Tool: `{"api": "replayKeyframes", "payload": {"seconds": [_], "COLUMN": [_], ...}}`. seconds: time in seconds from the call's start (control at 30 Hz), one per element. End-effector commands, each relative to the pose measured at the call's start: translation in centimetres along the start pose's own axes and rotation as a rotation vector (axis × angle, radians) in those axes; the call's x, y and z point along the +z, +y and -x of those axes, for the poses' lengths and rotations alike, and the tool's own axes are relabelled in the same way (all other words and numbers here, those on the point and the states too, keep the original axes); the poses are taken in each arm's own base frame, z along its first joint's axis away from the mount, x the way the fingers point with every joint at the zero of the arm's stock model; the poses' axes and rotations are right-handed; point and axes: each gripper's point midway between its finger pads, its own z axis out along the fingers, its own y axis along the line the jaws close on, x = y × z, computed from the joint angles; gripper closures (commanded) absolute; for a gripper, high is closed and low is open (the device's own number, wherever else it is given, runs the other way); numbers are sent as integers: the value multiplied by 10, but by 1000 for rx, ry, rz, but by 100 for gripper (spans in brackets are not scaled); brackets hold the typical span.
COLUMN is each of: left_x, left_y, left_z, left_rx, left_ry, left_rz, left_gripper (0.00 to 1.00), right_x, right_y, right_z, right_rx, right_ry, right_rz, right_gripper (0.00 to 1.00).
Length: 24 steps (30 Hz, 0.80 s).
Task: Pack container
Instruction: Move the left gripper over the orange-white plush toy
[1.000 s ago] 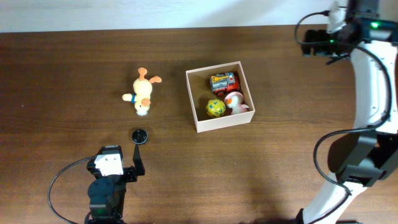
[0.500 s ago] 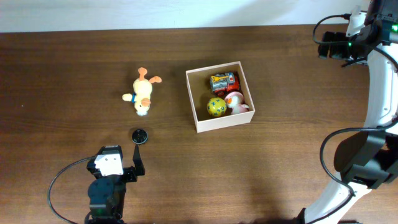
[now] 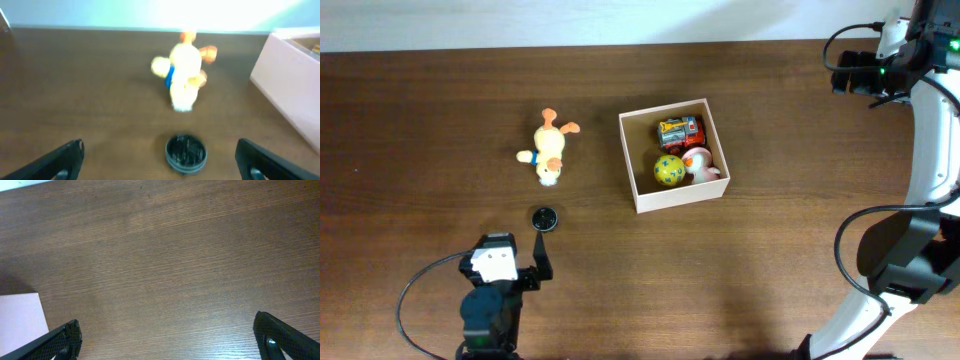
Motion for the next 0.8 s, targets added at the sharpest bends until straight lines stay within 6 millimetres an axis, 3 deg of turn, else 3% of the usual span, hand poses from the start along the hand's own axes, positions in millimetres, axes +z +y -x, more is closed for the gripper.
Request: {"api": "replayKeyframes", "payload": {"seconds": [0.0,0.17,0.27,0.37,0.47,0.6,0.77], "left_x": [-3,-16,-19,-11,12,56,110], "left_y": [-9,-12,-6,-2,-5,-10,-18], "left_z": [32,90,127,164,193,225,225], "left_rx": [-3,-95,-93,-84,-75,-69,-70], "left_ry": [-125,-167,-89,36,145,218,238], "left_rz": [-57,-71,-22,19,27,33,12], "left_gripper": [1,1,1,1,1,1,1], "right_x": [-14,-14,-14,-14,-14,-14,-14], "right_y": [-1,-1,-1,-1,-1,-1,-1], "right_z": [7,7,7,7,7,7,7], "right_rx": [7,7,7,7,7,8,7], "right_ry": [-34,-34,-34,-34,-34,-33,-33], "right_rz": [-15,-15,-15,-15,-15,-15,-15], "right_gripper": [1,1,1,1,1,1,1]}}
